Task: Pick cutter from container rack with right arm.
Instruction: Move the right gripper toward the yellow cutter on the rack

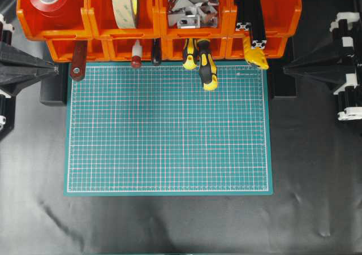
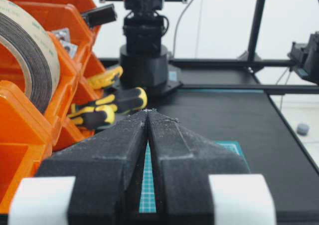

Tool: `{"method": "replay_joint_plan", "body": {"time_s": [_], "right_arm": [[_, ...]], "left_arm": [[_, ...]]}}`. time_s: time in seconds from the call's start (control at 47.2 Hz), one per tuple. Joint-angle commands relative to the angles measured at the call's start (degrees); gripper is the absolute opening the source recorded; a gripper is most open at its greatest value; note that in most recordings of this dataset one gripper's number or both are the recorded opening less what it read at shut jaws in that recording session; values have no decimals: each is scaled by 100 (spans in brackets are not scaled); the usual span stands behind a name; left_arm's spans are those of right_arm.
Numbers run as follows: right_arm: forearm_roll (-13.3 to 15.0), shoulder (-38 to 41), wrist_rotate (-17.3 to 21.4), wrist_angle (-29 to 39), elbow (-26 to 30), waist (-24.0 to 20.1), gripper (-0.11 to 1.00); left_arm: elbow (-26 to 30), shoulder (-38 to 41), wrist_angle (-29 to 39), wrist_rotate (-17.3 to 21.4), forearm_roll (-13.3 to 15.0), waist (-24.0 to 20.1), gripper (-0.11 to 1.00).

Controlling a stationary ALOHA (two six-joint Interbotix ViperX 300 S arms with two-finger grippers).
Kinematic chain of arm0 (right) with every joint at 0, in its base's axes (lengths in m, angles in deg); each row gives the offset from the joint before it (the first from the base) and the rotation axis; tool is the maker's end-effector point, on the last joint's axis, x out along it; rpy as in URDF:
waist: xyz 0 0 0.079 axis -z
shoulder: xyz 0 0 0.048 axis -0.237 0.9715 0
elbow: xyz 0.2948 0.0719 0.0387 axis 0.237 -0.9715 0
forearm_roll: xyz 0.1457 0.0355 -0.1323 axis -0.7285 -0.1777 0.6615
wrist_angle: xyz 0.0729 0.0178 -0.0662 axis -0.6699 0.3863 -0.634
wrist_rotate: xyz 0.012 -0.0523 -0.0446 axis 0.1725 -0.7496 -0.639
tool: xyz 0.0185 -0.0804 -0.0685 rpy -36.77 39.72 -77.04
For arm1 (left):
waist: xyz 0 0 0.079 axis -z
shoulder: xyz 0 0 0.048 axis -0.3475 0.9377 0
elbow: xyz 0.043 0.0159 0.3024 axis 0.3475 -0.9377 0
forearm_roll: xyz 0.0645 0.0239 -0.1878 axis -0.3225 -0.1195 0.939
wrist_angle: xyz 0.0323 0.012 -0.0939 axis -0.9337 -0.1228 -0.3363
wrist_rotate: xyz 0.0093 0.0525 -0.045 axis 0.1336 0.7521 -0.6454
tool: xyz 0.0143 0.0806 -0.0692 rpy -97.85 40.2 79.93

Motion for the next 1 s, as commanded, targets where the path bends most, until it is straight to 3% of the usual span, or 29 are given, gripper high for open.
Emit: {"method": "replay_joint_plan", "body": {"time_s": [0.0, 0.085, 0.296, 0.55, 0.762, 0.826, 0.974], "right_arm": [[-26, 62, 35, -18, 149, -26, 2], [-18, 62, 9, 738, 483, -53, 2], [114, 79, -79, 2979, 1389, -316, 2], [519, 554, -70, 4438, 2197, -694, 2], [1635, 1371, 229, 6047, 3217, -1371, 2], [1978, 1556, 571, 6486, 3322, -1564, 2], [3208, 1907, 1749, 7330, 3322, -2329, 2]], "left_arm": [[202, 79, -18, -211, -176, 105, 6], [334, 53, 88, -308, -185, 167, 0], [536, -44, 791, -352, -185, 202, 0], [633, -44, 1125, -378, -185, 229, 0], [633, -44, 1134, -387, -185, 237, 0], [633, -62, 1143, -387, -185, 237, 0], [642, -123, 1160, -396, -185, 255, 0]]}}
